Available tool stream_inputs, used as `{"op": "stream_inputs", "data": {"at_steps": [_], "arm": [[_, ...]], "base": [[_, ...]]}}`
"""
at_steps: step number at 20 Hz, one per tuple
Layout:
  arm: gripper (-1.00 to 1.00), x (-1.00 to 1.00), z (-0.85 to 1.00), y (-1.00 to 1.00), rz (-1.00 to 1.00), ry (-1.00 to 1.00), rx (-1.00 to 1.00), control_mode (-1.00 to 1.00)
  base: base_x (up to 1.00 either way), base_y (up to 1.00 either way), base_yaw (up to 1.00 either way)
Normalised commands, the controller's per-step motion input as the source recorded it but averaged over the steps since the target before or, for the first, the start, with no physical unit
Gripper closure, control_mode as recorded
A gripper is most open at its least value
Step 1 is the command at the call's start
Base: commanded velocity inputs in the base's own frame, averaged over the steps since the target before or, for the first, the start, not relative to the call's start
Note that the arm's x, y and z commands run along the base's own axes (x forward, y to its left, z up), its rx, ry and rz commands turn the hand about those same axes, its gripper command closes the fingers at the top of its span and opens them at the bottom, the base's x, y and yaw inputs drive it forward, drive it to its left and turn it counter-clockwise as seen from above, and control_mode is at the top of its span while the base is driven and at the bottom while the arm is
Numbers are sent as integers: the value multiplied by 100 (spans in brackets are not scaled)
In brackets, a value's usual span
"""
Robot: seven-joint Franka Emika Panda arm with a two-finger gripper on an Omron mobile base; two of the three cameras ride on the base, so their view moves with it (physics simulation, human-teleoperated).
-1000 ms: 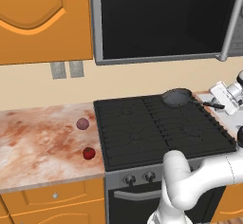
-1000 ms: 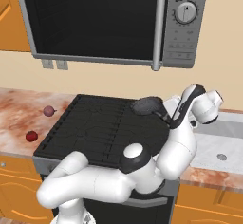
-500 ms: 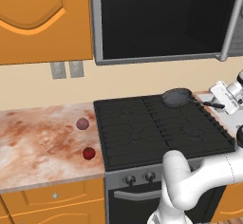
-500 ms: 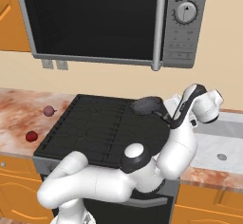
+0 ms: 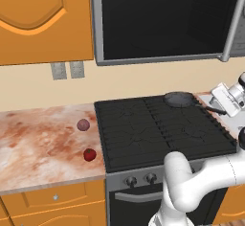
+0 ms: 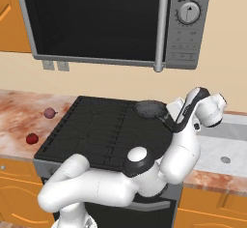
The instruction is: Place the pan on the rear right burner on the stove. Then place the tomato and the onion in the pan and turn on the rear right burner.
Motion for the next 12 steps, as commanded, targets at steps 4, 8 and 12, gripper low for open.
{"op": "stream_inputs", "data": {"at_steps": [4, 8, 12], "arm": [[-100, 0, -4, 0, 0, 1, 0, -100], [-100, 0, -2, 0, 0, 1, 0, -100], [-100, 0, -19, -12, -5, 7, -3, -100]], "base": [[0, 0, 0], [0, 0, 0], [0, 0, 0]]}}
